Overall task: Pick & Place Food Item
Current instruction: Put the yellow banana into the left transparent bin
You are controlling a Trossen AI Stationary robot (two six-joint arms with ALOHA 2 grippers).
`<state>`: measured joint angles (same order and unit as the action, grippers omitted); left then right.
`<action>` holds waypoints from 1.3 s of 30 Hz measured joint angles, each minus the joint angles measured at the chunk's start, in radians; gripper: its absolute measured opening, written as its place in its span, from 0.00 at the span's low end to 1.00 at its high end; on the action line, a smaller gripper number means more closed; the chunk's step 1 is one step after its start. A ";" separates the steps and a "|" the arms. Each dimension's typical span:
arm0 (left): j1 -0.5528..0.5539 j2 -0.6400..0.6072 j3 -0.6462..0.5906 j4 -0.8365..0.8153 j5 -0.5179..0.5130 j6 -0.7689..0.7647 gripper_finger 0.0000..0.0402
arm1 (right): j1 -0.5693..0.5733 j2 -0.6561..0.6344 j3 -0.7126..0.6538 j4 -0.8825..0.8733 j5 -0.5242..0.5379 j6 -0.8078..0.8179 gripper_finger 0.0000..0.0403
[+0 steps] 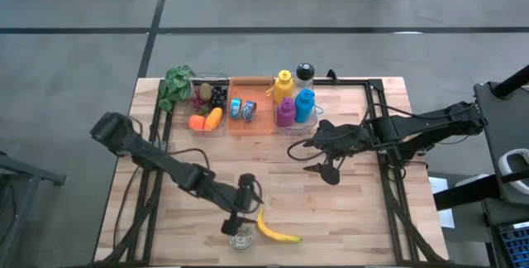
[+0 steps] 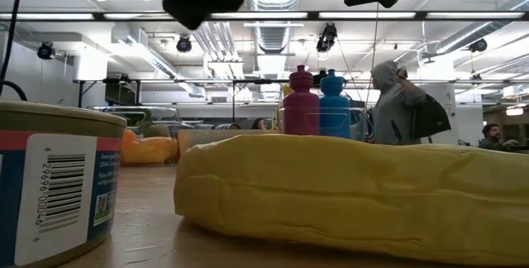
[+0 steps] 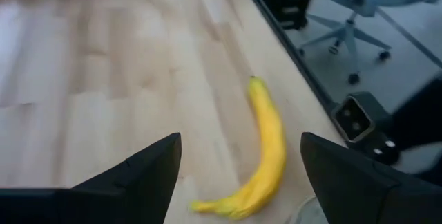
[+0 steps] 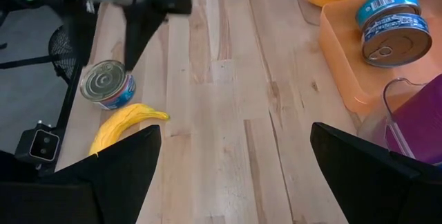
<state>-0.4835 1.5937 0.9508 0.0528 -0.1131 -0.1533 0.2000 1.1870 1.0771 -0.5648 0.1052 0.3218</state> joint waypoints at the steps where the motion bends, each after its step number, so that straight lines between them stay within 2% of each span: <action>1: 0.000 0.024 0.014 0.002 0.024 0.000 0.74 | 0.000 0.000 0.000 0.000 0.000 0.000 0.92; 4: -0.003 0.106 0.068 0.003 0.098 0.000 0.75 | 0.000 0.000 0.000 0.000 0.000 0.000 0.92; 8: -0.005 0.200 0.142 0.003 0.147 0.012 0.74 | 0.000 0.000 0.000 0.000 0.000 0.000 0.92; 14: -0.004 0.293 0.248 -0.084 0.152 0.070 0.73 | 0.000 0.000 0.000 0.000 0.000 0.000 0.92; 20: -0.005 0.385 0.325 -0.149 0.154 0.053 0.73 | 0.000 0.000 0.000 0.000 0.000 0.000 0.92; 24: -0.004 0.441 0.384 -0.254 0.155 0.052 0.73 | 0.000 0.000 0.000 0.000 0.000 0.000 0.92; 28: -0.004 0.484 0.431 -0.353 0.155 0.051 0.73 | 0.000 0.000 0.000 0.000 0.000 0.000 0.92; 35: -0.004 0.493 0.438 -0.387 0.155 0.015 0.74 | 0.000 0.000 0.000 0.002 0.000 0.001 0.92; 39: -0.003 0.493 0.438 -0.395 0.150 -0.036 0.73 | 0.003 0.000 0.000 -0.002 -0.038 0.022 0.92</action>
<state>-0.4864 2.0865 1.3884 -0.3424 0.0374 -0.1896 0.2026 1.1873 1.0771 -0.5665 0.0677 0.3435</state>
